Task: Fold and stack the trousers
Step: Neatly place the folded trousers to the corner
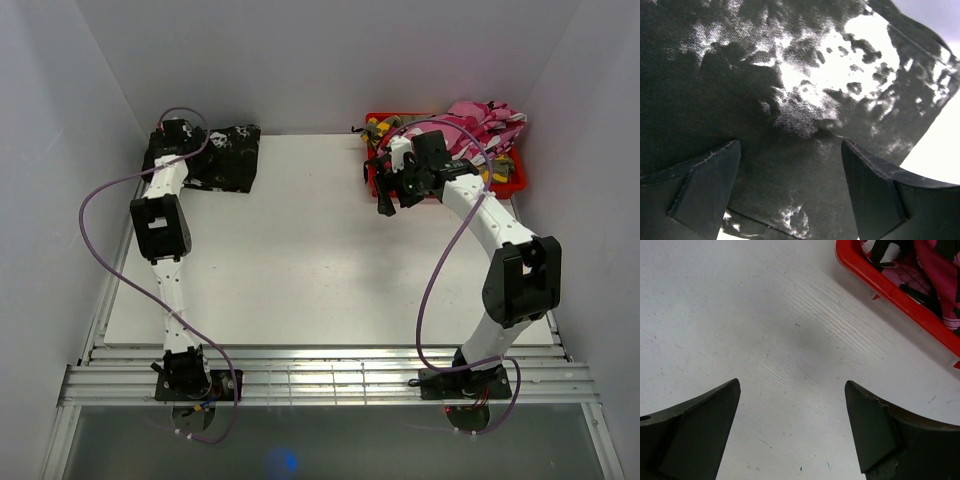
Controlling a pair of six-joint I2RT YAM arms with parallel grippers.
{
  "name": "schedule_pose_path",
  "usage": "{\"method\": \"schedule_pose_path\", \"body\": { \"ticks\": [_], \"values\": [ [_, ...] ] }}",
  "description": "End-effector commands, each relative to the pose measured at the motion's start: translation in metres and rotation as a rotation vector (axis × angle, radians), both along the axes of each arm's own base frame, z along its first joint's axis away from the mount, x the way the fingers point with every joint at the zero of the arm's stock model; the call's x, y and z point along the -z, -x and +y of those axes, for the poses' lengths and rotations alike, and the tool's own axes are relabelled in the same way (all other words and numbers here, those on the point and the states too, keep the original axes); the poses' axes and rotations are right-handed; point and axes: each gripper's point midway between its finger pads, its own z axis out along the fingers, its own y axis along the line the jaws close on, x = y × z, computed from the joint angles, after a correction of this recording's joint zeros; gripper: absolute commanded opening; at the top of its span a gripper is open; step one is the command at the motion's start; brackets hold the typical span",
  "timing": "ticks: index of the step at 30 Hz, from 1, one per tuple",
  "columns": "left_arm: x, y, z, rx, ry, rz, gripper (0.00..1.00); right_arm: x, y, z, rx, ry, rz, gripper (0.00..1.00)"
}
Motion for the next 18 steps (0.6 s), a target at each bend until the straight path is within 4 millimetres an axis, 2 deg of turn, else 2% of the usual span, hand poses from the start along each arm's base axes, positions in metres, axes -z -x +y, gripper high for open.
{"method": "schedule_pose_path", "body": {
  "ticks": [1,4,5,6,8,9,11,12,13,14,15,16,17,18],
  "values": [
    [0.104,0.037,-0.014,0.047,0.101,0.209,0.96,-0.012,-0.012,-0.001,0.018,0.002,-0.028,0.9],
    [0.069,0.023,-0.025,0.131,0.095,0.097,0.98,-0.019,-0.019,-0.001,0.021,0.008,-0.056,0.9],
    [0.051,0.015,-0.03,0.169,0.067,0.036,0.98,-0.023,-0.023,-0.001,0.021,0.008,-0.073,0.9],
    [0.023,0.014,-0.033,0.206,0.029,-0.017,0.98,-0.025,-0.024,-0.001,0.022,0.008,-0.078,0.9],
    [-0.016,0.007,-0.036,0.293,-0.117,-0.113,0.98,-0.031,-0.028,-0.001,0.025,0.004,-0.1,0.9],
    [-0.057,0.008,-0.037,0.325,-0.167,-0.183,0.98,-0.041,-0.033,-0.001,0.029,-0.003,-0.131,0.9],
    [-0.093,0.013,-0.037,0.405,-0.283,-0.236,0.98,-0.054,-0.04,-0.006,0.057,0.007,-0.18,0.9],
    [-0.111,0.017,-0.038,0.431,-0.32,-0.26,0.98,-0.069,-0.045,-0.009,0.072,0.004,-0.235,0.9],
    [-0.145,0.03,-0.04,0.454,-0.356,-0.295,0.98,-0.076,-0.05,-0.016,0.105,0.02,-0.273,0.9],
    [-0.16,0.038,-0.045,0.491,-0.372,-0.316,0.98,-0.083,-0.053,-0.019,0.122,0.023,-0.306,0.9],
    [-0.172,0.047,-0.047,0.561,-0.456,-0.332,0.98,-0.097,-0.053,-0.024,0.137,0.014,-0.35,0.9],
    [-0.181,0.056,-0.046,0.581,-0.505,-0.332,0.98,-0.098,-0.054,-0.026,0.139,0.012,-0.373,0.9],
    [-0.189,0.076,-0.045,0.586,-0.556,-0.312,0.98,-0.1,-0.052,-0.028,0.141,0.004,-0.38,0.9],
    [-0.187,0.086,-0.047,0.621,-0.629,-0.277,0.98,-0.105,-0.049,-0.033,0.144,-0.007,-0.387,0.9]
  ]
}}
